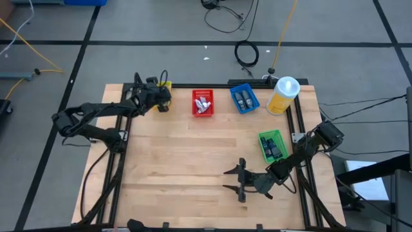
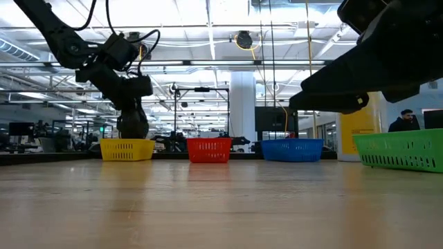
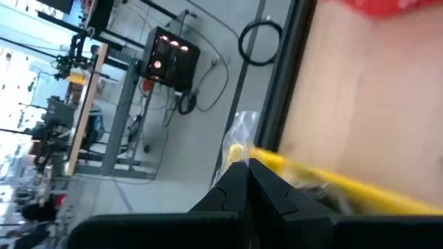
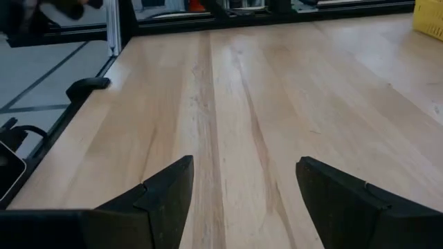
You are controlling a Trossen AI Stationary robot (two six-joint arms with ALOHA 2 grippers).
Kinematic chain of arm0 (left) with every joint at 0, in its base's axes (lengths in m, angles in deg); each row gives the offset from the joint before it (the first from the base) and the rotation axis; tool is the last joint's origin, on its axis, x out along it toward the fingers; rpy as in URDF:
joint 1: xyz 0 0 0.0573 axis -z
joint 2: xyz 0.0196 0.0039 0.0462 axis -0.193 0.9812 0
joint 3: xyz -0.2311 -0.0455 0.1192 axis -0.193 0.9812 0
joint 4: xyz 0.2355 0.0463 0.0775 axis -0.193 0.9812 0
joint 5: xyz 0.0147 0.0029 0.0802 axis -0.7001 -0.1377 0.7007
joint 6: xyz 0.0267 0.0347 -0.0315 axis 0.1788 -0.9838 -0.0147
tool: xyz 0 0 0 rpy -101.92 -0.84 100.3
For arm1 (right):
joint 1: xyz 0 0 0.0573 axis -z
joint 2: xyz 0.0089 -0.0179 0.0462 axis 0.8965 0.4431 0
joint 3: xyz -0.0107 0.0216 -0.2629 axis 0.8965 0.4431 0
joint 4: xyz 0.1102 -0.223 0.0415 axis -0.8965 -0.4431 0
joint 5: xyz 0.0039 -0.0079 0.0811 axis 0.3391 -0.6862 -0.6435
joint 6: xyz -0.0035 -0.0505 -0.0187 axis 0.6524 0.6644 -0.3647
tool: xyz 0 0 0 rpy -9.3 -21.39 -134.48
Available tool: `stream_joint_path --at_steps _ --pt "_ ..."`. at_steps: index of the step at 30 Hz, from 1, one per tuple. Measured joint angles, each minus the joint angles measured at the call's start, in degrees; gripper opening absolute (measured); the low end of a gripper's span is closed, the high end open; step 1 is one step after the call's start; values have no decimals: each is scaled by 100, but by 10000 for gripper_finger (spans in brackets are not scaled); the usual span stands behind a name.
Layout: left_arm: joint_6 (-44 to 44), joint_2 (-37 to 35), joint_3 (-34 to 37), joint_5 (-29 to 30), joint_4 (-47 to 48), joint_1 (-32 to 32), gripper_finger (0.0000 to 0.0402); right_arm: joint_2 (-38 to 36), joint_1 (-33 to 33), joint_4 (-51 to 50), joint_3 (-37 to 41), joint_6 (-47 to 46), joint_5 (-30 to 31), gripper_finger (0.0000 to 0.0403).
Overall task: Pick & Place Travel size toiletries
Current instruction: Put the black hairbrush into the yellow bin
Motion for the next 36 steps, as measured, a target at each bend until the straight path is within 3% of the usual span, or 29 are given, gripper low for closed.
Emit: stream_joint_path --at_steps 6,13,17,19,22,29,33,36 --pt "548 -2 -97 -21 714 461 70 0 0 0 0 -4 0 247" --pt "1827 0 -971 -322 3104 491 178 0 -2 35 0 -2 -2 247" --pt "2536 0 -1668 -447 4259 333 205 0 -2 33 0 13 -2 247" --pt "2934 -1 -1990 -665 4635 145 200 0 -2 35 0 13 -4 247" --pt "3434 -2 -2192 -1276 4458 -237 164 0 -2 30 0 30 -4 247" --pt "4258 300 -2159 -1952 3532 -1159 15 0 -2 -16 0 57 -4 247" --pt "4190 896 -2098 -2686 3397 -1350 17 0 -2 -13 0 57 -7 247" --pt "4041 1311 -2096 -2620 3555 -1329 9 0 -2 -10 0 57 -4 247"
